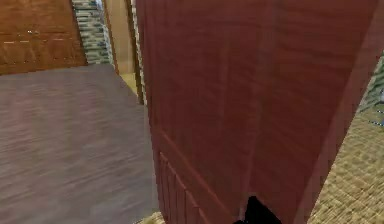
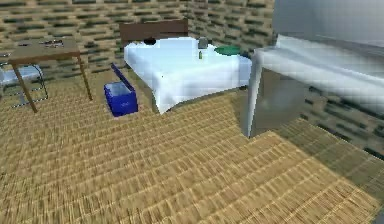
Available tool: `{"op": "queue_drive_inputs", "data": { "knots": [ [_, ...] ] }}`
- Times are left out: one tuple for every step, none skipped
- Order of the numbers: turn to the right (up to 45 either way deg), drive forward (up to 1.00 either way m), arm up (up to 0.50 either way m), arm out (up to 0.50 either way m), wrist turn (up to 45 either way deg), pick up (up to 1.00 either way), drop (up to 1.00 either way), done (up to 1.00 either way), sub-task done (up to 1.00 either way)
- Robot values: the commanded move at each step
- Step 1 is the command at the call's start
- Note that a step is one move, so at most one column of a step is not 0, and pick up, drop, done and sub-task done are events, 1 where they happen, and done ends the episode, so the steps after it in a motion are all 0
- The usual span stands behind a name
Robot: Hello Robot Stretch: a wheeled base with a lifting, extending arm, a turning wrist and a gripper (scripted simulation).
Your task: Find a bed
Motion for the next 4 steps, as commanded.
{"op": "queue_drive_inputs", "data": {
  "knots": [
    [-45.0,0.0,0.0,0.0,0.0,0.0,0.0,0.0,0.0],
    [-45.0,0.0,0.0,0.0,0.0,0.0,0.0,0.0,0.0],
    [-45.0,0.0,0.0,0.0,0.0,0.0,0.0,0.0,0.0],
    [-27.0,0.0,0.0,0.0,0.0,0.0,0.0,0.0,0.0]
  ]
}}
